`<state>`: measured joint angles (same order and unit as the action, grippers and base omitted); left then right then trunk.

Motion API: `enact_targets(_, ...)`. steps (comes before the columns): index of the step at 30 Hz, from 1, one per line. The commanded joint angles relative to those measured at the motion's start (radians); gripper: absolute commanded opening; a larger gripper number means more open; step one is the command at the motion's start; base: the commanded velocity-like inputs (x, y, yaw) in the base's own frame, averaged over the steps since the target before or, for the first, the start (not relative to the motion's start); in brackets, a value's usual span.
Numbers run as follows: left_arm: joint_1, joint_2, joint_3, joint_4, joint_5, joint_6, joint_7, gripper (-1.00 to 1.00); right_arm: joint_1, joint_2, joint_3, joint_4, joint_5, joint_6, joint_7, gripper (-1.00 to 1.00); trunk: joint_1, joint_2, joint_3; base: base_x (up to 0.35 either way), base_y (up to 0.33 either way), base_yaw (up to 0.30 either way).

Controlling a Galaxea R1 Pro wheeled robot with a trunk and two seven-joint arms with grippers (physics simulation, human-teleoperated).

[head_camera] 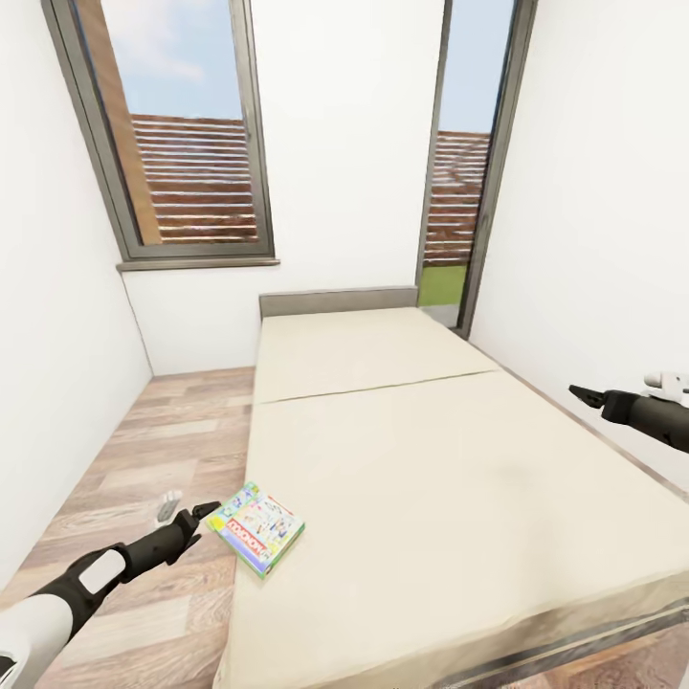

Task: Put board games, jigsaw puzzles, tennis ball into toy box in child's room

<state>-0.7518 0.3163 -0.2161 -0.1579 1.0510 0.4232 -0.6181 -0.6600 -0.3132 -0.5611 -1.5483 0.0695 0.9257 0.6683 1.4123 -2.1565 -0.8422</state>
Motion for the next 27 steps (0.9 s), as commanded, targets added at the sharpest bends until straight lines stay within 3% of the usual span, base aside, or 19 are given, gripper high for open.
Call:
enact_targets(1,0.0,0.0,-0.006,0.0,0.01,0.003,-0.001,1.0,-0.001,0.0,-0.001,0.0,0.007,0.004,0.008,1.0,0.0,0.0,-0.001,0.0,0.0,-0.252)
enact_targets(8,0.0,0.0,-0.007,0.0,0.01,-0.005,0.0,1.0,-0.001,0.0,-0.001,0.0,0.007,0.004,0.008,1.0,0.0,0.0,-0.001,0.0,0.0,-0.193)
enact_targets(27,0.0,-0.003,-0.009,-0.001,0.01,-0.01,0.0,1.0,-0.001,0.0,-0.002,0.0,0.007,0.003,0.008,1.0,0.0,0.0,-0.001,0.0,0.0,-0.011)
